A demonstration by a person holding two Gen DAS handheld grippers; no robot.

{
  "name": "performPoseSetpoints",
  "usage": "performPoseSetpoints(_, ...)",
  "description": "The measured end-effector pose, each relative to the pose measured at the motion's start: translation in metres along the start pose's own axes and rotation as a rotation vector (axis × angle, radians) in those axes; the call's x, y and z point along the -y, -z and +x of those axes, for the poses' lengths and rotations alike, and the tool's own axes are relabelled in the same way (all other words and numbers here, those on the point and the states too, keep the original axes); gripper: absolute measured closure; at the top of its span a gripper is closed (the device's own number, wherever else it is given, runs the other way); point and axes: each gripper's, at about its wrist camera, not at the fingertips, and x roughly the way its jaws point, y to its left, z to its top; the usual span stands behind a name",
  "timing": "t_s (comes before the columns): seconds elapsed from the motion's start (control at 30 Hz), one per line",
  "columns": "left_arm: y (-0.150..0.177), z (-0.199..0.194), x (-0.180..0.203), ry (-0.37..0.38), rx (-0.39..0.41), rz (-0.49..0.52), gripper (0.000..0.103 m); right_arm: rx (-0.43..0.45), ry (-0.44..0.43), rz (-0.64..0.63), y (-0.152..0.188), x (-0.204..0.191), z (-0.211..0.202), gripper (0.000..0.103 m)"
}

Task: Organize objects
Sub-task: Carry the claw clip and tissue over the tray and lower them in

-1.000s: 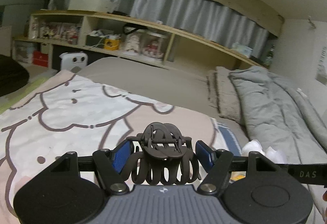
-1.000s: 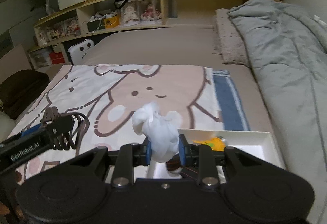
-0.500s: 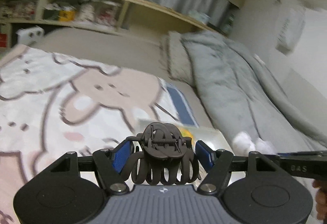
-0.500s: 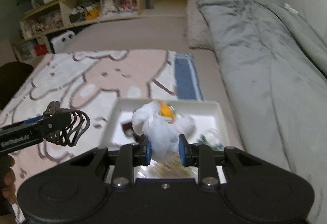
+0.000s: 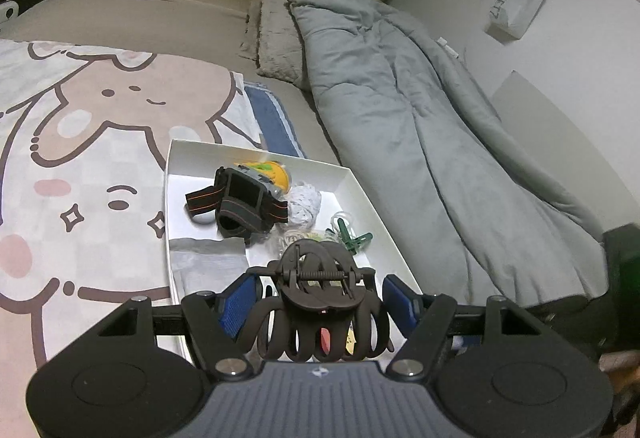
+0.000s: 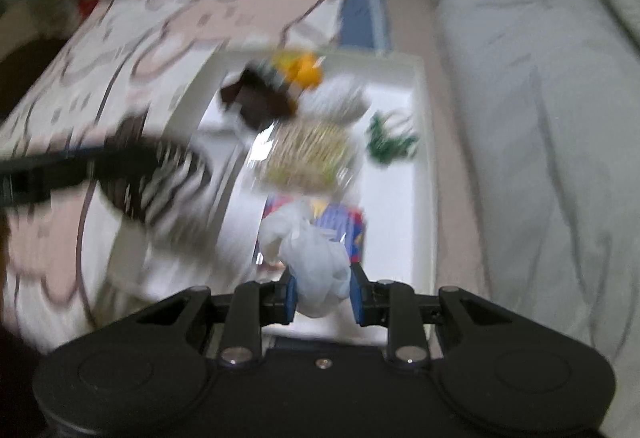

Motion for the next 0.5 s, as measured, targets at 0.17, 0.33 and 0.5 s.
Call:
performPoseSetpoints(0.17,-0.002,0.003,-0.001,-0.008,-0.011,-0.004,0.033,-0.145,-0.04,-0.093,0.001,-0.009,0.039,0.076)
performPoseSetpoints(0.33,0.0,0.008,0.001,0.012,-0.035,-0.005,0.033,-0.143,0.0,-0.093,-0.002,-0.011,0.068,0.078)
performPoseSetpoints(0.5,0.002,0.01,0.003,0.029,-0.045,0.004,0.033,-0.066,0.043,-0.039,-0.013,-0.01,0.076,0.078)
